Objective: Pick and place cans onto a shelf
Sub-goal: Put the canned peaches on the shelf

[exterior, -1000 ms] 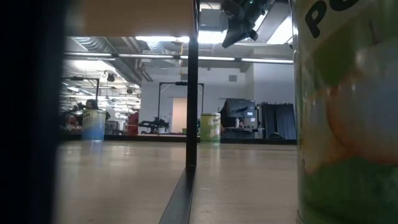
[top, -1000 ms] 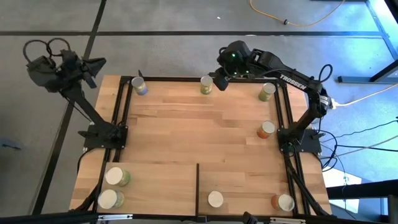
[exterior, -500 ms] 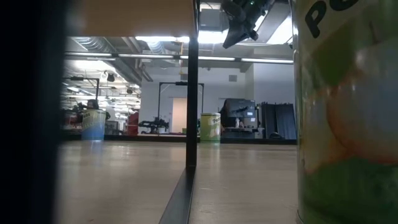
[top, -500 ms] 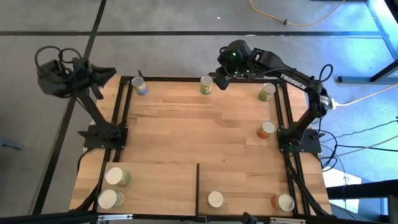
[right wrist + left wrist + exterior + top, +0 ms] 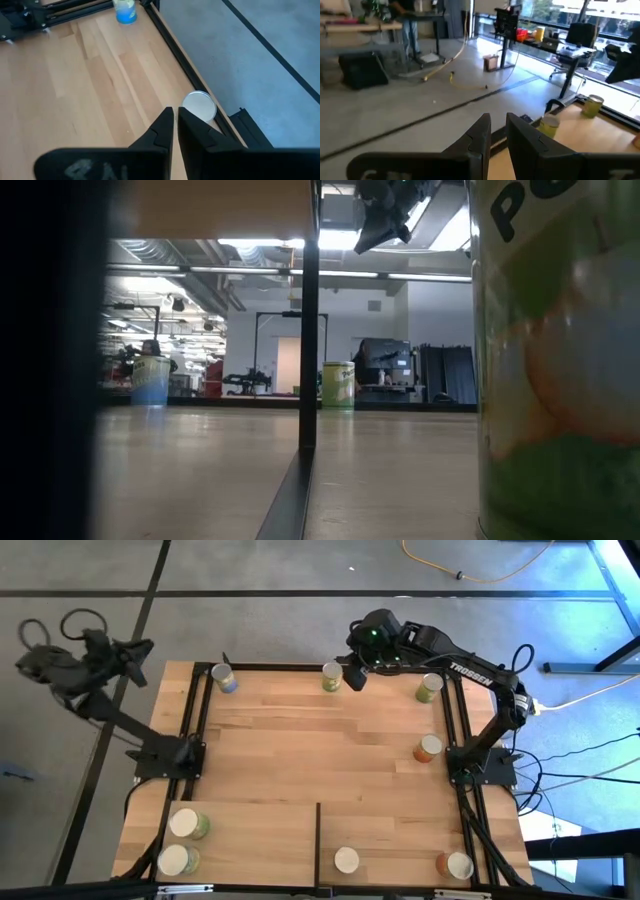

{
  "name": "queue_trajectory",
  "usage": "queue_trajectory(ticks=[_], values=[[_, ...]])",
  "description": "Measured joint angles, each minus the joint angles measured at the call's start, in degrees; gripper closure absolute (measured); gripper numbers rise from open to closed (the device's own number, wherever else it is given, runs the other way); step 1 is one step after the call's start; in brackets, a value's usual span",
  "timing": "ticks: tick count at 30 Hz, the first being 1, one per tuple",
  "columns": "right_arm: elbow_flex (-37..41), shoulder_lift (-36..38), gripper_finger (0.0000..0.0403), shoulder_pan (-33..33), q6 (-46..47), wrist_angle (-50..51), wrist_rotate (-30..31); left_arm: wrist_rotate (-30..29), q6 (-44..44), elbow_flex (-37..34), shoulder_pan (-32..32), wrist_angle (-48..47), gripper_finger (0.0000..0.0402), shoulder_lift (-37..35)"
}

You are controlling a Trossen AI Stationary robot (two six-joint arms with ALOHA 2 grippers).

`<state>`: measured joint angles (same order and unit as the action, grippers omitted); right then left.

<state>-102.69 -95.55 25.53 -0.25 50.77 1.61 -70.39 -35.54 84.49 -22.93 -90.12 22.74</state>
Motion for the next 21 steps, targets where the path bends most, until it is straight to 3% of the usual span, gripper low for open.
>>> queue_trajectory(ticks=[4, 8, 15, 18, 21], values=[[0.0, 0.0, 0.0374, -0.4, 0.0, 0.5, -0.4, 13.0, 2.6, 2.3, 7.9, 0.1, 0.0349, 0.1], [0.0, 0.1, 0.0374, -0.5, -0.1, 0.6, -3.1, 36.0, 1.8, 2.9, 13.4, 0.1, 0.0349, 0.1], [0.0, 0.0, 0.0374, -0.6, -1.4, 0.6, -7.6, 66.4, -5.9, -4.9, 19.3, 4.1, 0.0349, 0.1], [0.0, 0.1, 0.0374, -0.7, -3.5, 0.5, -10.3, 74.4, -10.5, -10.8, 20.9, 6.2, 0.0349, 0.1], [0.0, 0.1, 0.0374, -1.1, -6.2, 0.5, -12.3, 74.4, -11.9, -18.2, 22.2, 6.7, 0.0349, 0.1]])
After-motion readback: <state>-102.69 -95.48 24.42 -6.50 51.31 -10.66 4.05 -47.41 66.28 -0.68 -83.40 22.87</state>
